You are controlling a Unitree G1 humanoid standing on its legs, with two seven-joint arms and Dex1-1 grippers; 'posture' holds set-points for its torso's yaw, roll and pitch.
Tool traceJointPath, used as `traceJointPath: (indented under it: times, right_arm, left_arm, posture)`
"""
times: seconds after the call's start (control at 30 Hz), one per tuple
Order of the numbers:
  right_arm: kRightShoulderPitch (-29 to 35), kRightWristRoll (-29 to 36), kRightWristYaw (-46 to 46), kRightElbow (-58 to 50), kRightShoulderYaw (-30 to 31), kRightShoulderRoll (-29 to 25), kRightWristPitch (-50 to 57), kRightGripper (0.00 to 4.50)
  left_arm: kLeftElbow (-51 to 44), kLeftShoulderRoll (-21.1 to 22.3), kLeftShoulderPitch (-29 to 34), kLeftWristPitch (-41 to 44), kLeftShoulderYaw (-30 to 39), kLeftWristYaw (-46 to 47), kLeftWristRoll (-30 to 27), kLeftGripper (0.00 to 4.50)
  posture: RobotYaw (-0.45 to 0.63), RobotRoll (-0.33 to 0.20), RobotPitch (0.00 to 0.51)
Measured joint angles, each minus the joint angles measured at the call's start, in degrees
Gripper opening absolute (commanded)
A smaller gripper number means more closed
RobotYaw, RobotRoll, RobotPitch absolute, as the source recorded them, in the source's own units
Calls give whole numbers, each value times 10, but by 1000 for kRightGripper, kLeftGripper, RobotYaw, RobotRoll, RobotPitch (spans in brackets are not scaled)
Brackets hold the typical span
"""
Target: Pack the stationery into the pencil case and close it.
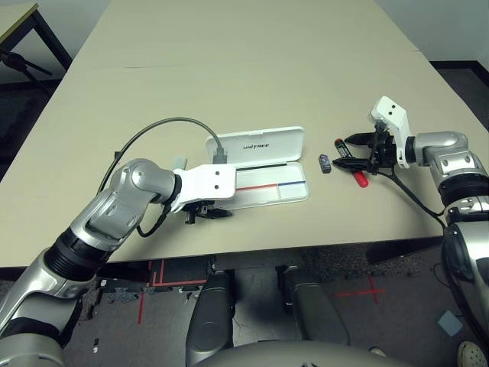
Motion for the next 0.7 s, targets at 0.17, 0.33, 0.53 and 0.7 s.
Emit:
traceJointPath:
  times: [0.17,0.33,0.53,0.7]
  right_arm:
    - [-1,4,-3,1,-2,2,2,4500]
    - [2,43,-31,-38,-45,3,61,4500]
    - [59,94,-139,-244,-101,-2,242,4500]
    - [84,101,-263,-427,-112,5,469,4500]
  left_arm:
    - [-29,16,5,12,45,-7,-41,4483]
    - [-51,50,34,11,103,-7,-71,4483]
    - [-46,81,66,-8,143,2,-78,4483]
    - [-42,75,66,-25,143,11,-78,4483]
  posture:
    - [63,0,162]
    - [61,0,164]
    - [43,0,172]
    - [15,0,193]
